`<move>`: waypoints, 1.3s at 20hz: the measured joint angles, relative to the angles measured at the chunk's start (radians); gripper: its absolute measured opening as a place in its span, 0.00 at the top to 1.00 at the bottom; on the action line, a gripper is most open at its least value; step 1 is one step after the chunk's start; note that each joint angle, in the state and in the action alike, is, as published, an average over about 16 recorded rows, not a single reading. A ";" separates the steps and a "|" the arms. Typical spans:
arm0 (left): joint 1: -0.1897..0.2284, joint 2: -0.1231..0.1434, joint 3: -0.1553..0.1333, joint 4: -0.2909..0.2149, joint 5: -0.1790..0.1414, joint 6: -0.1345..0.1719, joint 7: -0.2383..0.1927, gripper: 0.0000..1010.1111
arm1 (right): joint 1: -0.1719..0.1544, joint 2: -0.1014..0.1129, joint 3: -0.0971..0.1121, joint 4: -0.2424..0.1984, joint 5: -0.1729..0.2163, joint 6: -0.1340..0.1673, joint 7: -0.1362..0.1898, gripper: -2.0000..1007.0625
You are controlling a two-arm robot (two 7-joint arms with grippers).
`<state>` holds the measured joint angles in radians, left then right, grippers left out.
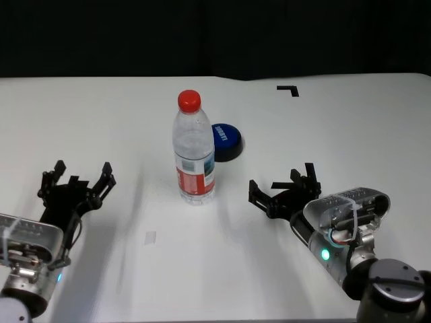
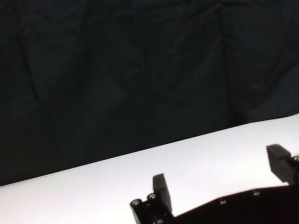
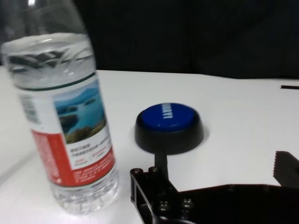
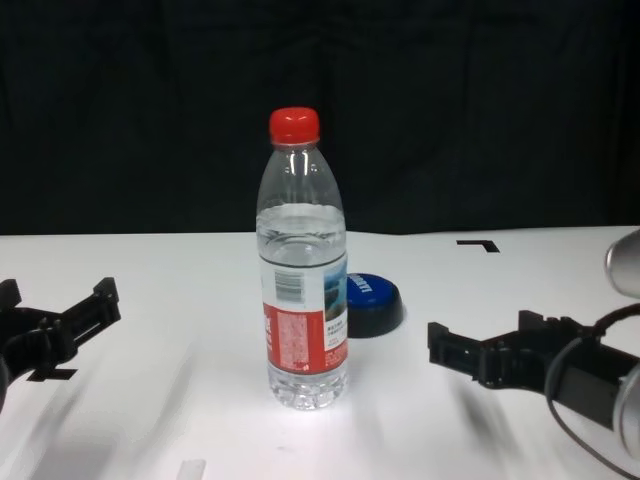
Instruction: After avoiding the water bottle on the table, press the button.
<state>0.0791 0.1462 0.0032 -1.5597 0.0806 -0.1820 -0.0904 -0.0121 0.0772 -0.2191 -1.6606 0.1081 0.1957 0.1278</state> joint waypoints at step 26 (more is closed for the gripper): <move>0.000 0.000 0.000 0.000 0.000 0.000 0.000 0.01 | -0.041 0.002 -0.005 -0.033 -0.011 -0.002 -0.014 0.00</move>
<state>0.0791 0.1463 0.0032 -1.5597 0.0806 -0.1820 -0.0903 -0.0532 0.0789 -0.2245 -1.6935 0.0970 0.1935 0.1135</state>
